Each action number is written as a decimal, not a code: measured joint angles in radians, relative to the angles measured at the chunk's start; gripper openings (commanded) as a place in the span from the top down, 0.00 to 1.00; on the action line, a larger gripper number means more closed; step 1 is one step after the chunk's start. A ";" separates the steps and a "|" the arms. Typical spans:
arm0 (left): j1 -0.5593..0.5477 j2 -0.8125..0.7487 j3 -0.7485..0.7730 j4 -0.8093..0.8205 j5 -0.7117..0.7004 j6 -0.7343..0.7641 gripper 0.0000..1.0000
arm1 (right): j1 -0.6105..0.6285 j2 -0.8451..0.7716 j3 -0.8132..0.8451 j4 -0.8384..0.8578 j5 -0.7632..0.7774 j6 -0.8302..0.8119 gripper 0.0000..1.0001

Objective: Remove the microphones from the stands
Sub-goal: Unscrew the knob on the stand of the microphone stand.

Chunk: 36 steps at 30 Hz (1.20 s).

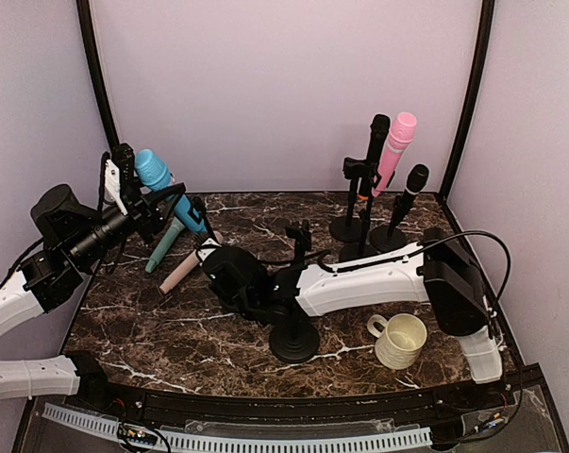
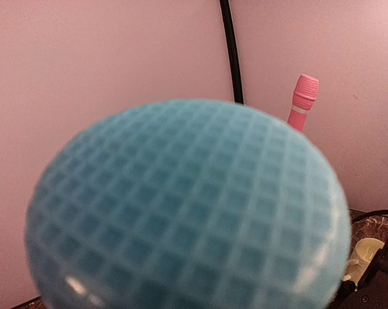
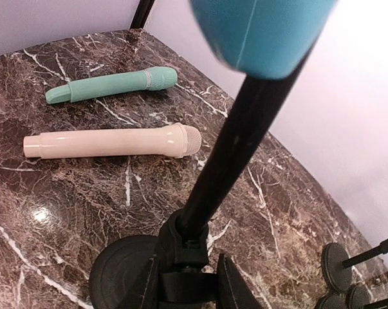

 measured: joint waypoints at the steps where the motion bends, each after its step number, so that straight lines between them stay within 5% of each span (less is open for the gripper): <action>1: 0.000 0.000 0.000 0.000 0.000 0.000 0.89 | 0.002 0.004 -0.003 0.016 0.013 -0.039 1.00; 11: -0.001 0.003 0.000 0.000 0.001 0.000 0.89 | 0.011 0.003 -0.089 0.199 0.054 -0.251 1.00; 16: -0.001 0.003 0.000 0.001 0.005 0.000 0.89 | 0.011 -0.011 -0.111 0.213 0.036 -0.255 0.46; 20: 0.000 0.005 0.000 0.003 -0.006 0.002 0.89 | 0.014 -0.072 -0.143 0.161 -0.023 -0.161 0.28; 36: 0.000 0.005 0.000 0.003 -0.006 0.002 0.89 | -0.159 -0.259 -0.146 -0.057 -0.483 0.556 0.33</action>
